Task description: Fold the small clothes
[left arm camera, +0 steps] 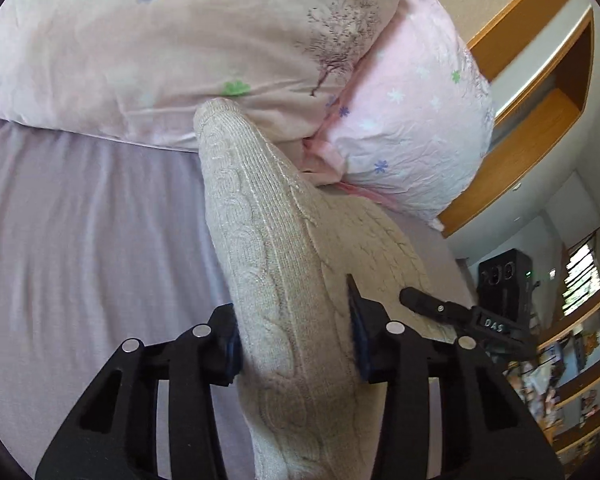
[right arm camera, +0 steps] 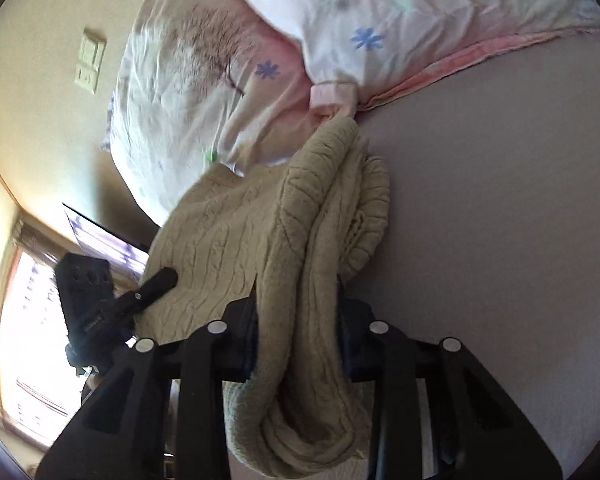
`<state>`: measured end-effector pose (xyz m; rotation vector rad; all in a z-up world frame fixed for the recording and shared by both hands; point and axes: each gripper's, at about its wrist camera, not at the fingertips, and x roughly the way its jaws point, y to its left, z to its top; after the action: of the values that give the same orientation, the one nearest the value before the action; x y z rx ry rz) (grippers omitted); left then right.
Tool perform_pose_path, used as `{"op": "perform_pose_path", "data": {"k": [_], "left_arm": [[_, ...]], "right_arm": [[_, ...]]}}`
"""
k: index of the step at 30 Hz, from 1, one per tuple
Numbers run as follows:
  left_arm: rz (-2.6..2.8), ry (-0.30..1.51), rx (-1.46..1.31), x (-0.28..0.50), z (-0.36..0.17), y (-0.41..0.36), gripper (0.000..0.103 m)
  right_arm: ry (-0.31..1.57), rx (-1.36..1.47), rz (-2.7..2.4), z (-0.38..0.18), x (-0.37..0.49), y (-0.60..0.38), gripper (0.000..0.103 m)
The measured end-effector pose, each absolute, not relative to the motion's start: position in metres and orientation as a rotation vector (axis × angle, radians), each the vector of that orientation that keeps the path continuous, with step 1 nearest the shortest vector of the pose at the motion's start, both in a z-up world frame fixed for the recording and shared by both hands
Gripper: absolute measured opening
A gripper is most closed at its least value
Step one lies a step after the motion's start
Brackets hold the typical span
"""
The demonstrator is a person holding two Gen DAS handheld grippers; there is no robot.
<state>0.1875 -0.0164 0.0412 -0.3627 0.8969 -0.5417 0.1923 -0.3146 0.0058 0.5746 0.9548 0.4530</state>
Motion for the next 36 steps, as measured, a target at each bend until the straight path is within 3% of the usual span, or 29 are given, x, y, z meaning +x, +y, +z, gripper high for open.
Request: {"op": "perform_pose_path", "data": {"k": [3,4,5,6,7,8,12,21,36], "left_arm": [[-0.402,0.89,-0.274,0.171,0.039,0.006,0.056],[-0.346,0.85,-0.224,0.16,0.044,0.012,0.059],[-0.291,0.818,-0.169,0.147,0.05,0.015,0.074],[-0.244,0.796,-0.12,0.134,0.054,0.017,0.086],[-0.203,0.789,-0.078,0.123,0.055,0.018,0.091],[-0.156,0.792,-0.035,0.112,0.056,0.015,0.102],[-0.084,0.85,0.093,0.076,0.042,-0.004,0.102],[-0.188,0.952,0.122,0.065,0.008,-0.039,0.102],[-0.151,0.942,0.109,0.07,-0.003,-0.041,0.102]], "right_arm": [[0.845,0.482,0.312,0.032,0.168,-0.313,0.065],[0.8,0.461,0.294,0.042,0.156,-0.317,0.08],[0.767,0.44,0.298,0.05,0.141,-0.318,0.093],[0.76,0.408,0.302,0.055,0.128,-0.317,0.098],[0.772,0.36,0.278,0.057,0.115,-0.314,0.101],[0.788,0.298,0.237,0.058,0.104,-0.308,0.101],[0.827,0.116,0.099,0.044,0.065,-0.286,0.101],[0.914,0.049,0.095,0.008,0.062,-0.246,0.101],[0.961,0.006,0.041,-0.004,0.062,-0.223,0.101]]}}
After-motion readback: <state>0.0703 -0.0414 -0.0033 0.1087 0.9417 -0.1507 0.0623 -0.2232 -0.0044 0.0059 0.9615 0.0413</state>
